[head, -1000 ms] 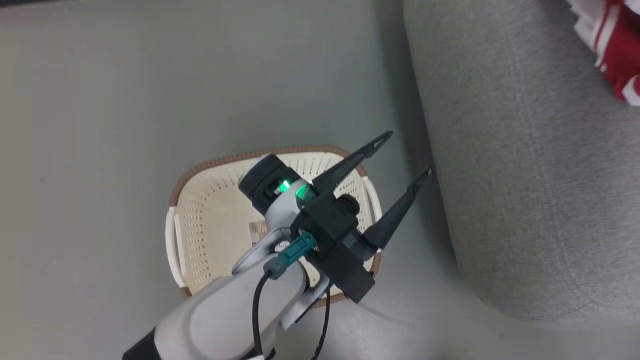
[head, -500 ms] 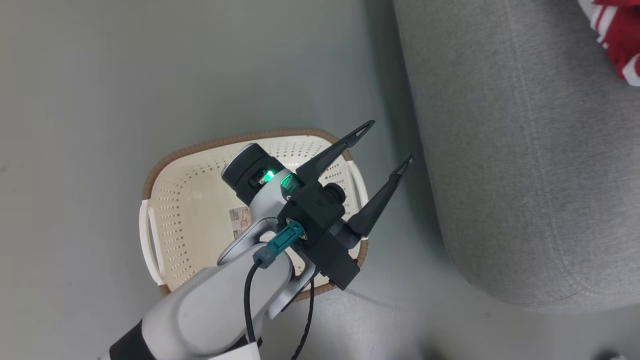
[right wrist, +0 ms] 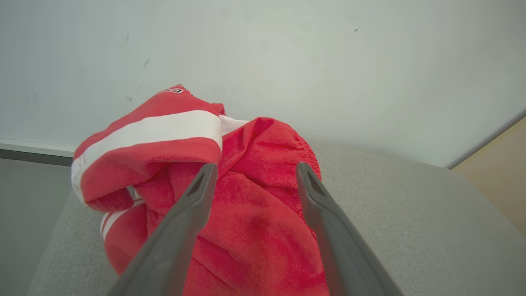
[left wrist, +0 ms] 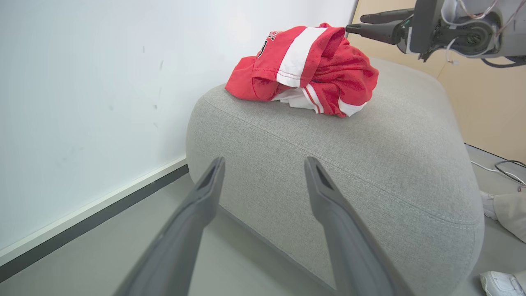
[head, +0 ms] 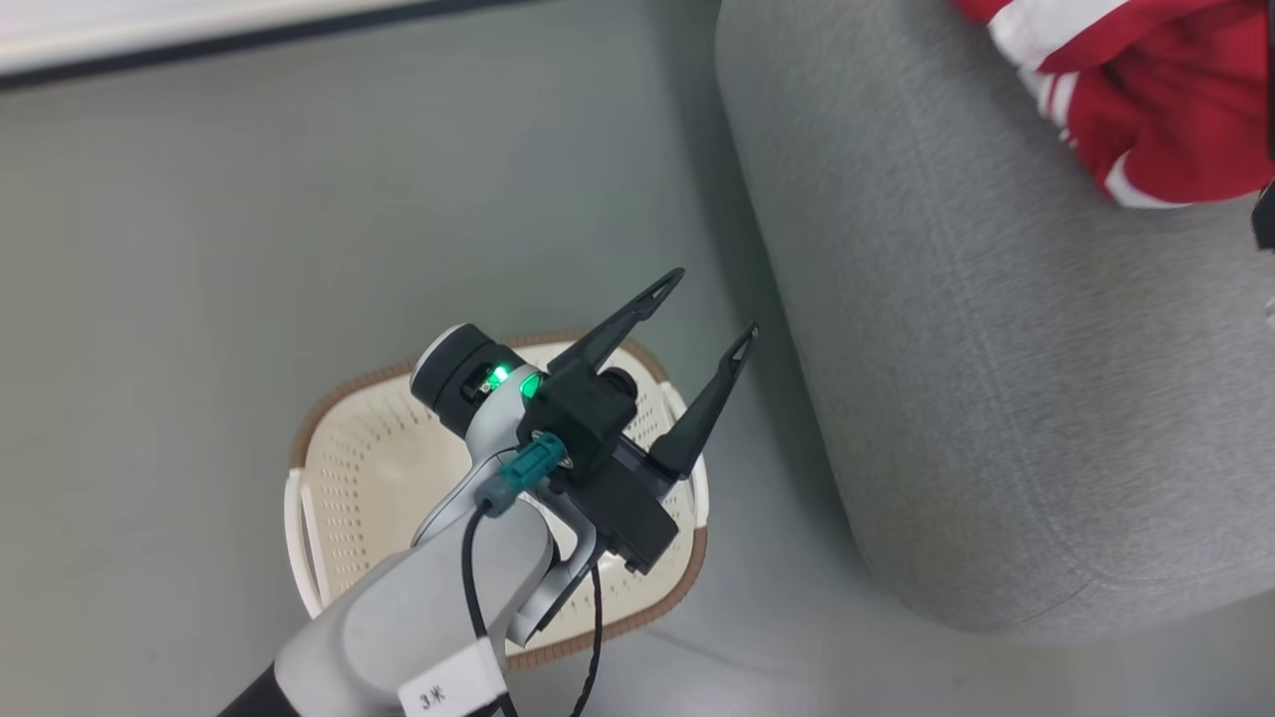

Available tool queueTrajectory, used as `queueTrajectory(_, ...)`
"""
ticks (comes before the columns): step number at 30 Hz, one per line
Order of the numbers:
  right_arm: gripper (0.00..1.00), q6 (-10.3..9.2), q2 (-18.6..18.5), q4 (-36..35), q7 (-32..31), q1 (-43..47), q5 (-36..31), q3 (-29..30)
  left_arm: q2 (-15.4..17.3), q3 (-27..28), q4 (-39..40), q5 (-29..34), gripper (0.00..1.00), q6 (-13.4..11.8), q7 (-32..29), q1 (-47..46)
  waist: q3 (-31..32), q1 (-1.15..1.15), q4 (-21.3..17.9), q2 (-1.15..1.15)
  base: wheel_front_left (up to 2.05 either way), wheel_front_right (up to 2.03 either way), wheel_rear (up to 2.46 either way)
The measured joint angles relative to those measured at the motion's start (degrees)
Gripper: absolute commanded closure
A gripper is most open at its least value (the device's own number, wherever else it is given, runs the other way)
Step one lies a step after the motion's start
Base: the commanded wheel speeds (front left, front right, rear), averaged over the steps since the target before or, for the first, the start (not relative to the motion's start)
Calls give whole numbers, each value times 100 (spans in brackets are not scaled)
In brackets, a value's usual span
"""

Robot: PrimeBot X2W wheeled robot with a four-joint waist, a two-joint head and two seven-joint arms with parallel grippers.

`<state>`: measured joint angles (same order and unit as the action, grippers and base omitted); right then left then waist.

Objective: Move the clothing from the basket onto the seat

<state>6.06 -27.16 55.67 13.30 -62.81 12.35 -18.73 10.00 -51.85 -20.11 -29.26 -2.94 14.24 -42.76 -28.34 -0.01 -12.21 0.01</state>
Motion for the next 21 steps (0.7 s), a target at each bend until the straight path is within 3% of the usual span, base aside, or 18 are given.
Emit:
queueTrajectory(15,0,58,438,-26,94,981,254,-86,-120,745,-572,-657,0,-73,5,687,1223,-1,85,-2,0,0,0)
queueTrajectory(21,0,59,840,-198,98,1642,442,-75,78,1133,-715,-788,0,-147,7,1093,1719,-1,236,-2,0,0,0)
